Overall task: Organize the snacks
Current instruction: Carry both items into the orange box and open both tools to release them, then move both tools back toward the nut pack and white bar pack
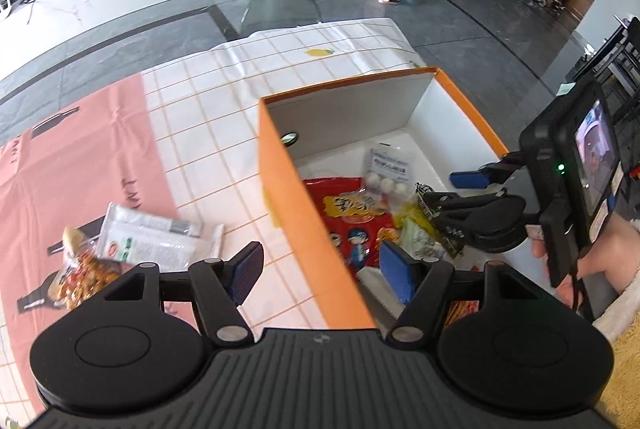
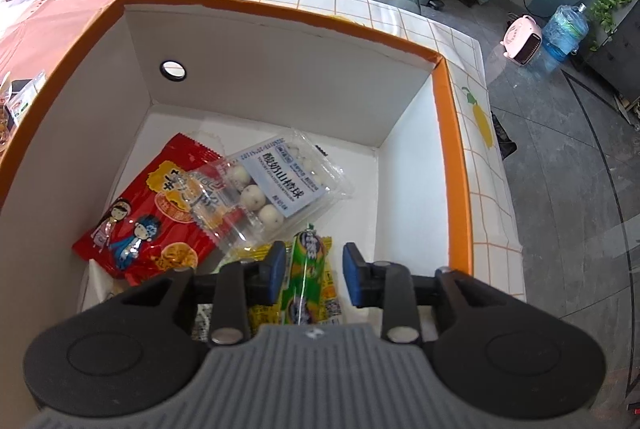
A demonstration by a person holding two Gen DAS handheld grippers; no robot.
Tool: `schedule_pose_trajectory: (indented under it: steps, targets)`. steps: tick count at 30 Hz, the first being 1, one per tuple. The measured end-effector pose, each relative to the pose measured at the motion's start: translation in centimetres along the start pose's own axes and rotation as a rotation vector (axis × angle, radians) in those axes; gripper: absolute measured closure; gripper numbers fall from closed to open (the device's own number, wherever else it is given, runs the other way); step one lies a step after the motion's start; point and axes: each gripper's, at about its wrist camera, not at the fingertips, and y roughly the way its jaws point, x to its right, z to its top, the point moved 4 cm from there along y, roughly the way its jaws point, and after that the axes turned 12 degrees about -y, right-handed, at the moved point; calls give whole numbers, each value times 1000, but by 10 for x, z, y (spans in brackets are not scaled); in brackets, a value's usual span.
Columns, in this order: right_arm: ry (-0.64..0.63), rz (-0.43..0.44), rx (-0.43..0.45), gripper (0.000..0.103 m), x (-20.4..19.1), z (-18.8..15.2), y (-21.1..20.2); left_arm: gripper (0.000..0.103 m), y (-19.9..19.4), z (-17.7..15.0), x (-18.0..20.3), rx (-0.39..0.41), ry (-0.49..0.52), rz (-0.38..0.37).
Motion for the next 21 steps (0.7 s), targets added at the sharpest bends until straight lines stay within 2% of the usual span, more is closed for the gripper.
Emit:
schedule_pose_trajectory:
  steps: [8, 14, 21]
  targets:
    - [11, 2, 24, 62, -5, 0, -22, 25, -21, -14, -11, 31, -19, -2]
    - [6, -2, 63, 60, -16, -2, -48, 25, -44, -25, -18, 72, -48, 1]
    - [43, -11, 88, 44, -30, -12, -82, 25, -72, -44, -25, 166, -62, 21]
